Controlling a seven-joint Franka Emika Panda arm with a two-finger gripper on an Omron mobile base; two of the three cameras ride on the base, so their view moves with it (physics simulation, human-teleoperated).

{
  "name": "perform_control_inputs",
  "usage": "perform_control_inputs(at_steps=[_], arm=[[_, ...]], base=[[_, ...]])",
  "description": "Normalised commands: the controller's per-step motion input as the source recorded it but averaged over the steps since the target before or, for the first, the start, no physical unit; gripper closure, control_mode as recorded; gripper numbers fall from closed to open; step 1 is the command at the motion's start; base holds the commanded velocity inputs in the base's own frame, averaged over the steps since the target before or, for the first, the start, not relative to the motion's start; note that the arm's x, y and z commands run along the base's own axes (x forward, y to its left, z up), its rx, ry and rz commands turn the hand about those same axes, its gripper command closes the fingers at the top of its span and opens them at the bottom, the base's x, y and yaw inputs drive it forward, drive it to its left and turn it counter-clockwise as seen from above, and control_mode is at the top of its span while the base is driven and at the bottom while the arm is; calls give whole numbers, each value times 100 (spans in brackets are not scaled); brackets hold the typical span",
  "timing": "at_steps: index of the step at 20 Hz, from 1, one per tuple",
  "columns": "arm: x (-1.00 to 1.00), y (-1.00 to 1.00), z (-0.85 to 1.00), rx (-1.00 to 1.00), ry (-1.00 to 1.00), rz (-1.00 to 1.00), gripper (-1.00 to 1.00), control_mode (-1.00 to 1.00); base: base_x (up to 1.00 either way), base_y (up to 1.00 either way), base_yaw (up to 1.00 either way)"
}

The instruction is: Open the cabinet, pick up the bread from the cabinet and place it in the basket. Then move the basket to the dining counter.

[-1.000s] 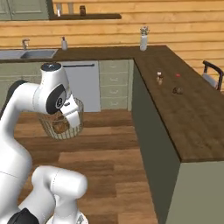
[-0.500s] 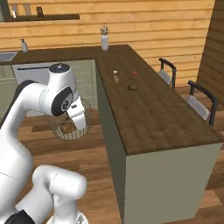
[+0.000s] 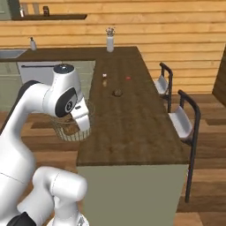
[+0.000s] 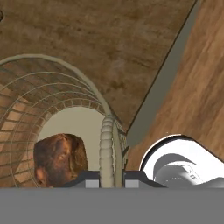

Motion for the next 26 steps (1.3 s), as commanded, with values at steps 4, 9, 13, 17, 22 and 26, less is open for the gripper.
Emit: perform_control_inputs(at_steps=[4, 9, 13, 17, 22, 26], arm=[[0, 0, 0, 0, 0, 0, 100, 100], [0, 0, 0, 0, 0, 0, 100, 100], [0, 0, 0, 0, 0, 0, 100, 100], [0, 0, 0, 0, 0, 0, 100, 100], [0, 0, 0, 0, 0, 0, 100, 100], [0, 0, 0, 0, 0, 0, 100, 100]], base=[[0, -100, 47], [4, -100, 40], [26, -82, 17], [62, -29, -2], [75, -10, -12], [69, 0, -19]])
